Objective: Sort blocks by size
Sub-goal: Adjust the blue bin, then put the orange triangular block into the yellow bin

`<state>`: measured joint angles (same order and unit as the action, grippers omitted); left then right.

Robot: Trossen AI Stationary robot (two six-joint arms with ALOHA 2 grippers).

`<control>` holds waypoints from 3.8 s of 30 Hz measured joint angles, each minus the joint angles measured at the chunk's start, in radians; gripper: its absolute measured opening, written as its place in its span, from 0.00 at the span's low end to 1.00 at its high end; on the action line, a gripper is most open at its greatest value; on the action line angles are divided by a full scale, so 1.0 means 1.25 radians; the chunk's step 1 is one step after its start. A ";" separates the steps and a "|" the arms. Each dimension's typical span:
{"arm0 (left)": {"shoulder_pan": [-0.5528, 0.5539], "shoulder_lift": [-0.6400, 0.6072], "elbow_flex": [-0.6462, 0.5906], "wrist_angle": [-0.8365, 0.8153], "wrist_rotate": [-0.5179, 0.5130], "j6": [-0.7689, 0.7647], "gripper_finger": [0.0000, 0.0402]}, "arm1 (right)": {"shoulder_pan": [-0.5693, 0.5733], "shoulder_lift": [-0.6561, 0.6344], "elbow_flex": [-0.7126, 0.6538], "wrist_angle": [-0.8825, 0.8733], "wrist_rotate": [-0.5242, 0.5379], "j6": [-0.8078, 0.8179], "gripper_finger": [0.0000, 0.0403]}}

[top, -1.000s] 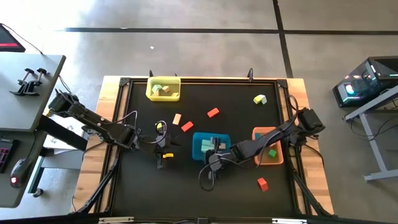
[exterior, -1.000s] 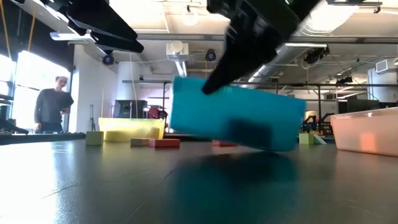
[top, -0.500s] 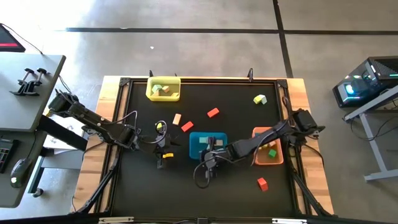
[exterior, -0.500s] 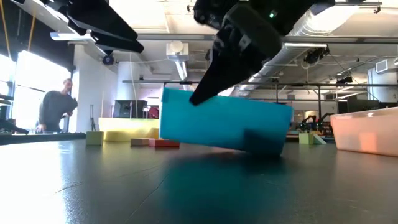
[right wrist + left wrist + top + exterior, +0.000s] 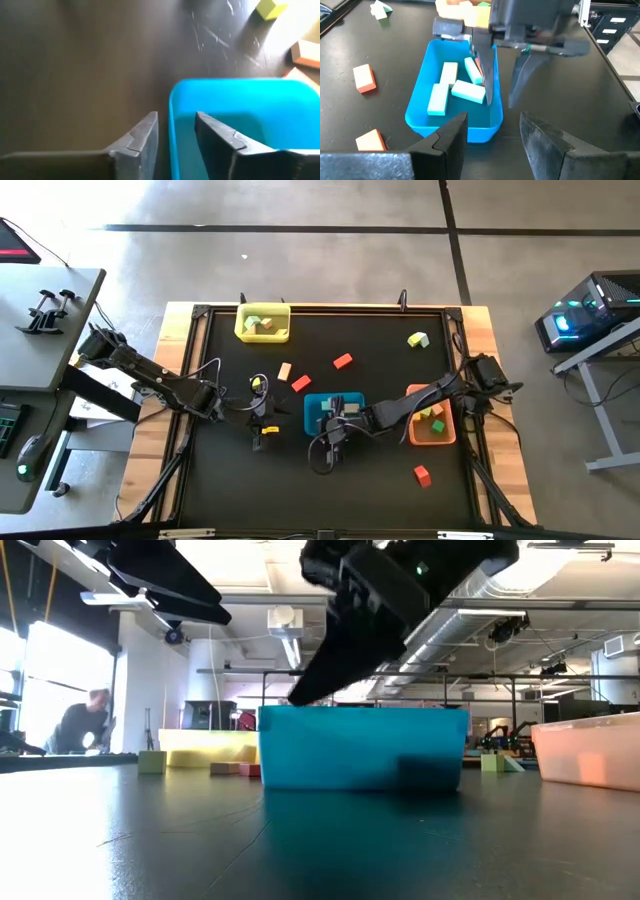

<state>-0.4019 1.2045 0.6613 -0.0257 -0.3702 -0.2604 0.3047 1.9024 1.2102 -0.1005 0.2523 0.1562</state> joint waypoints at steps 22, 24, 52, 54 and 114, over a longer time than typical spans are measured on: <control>-0.020 0.000 0.000 -0.005 0.000 0.000 0.42 | 0.191 -0.277 0.000 -0.196 0.404 0.066 0.35; -0.020 0.000 0.000 -0.006 0.000 0.000 0.42 | 0.232 -0.310 0.000 -0.267 0.447 0.139 0.35; -0.020 0.000 -0.003 -0.007 -0.037 0.002 0.42 | 0.431 -0.287 -0.013 -0.711 -0.230 1.172 0.39; -0.020 0.000 -0.012 -0.001 -0.037 0.002 0.42 | 0.449 -0.265 -0.013 -0.719 -0.234 1.201 0.39; -0.007 0.279 0.002 0.692 0.191 0.511 0.44 | 0.292 -0.138 -0.191 0.226 0.470 0.279 0.31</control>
<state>-0.4107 1.5537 0.6634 0.8398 -0.1313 0.3789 0.6697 1.7305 0.9710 0.1815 0.8393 0.5047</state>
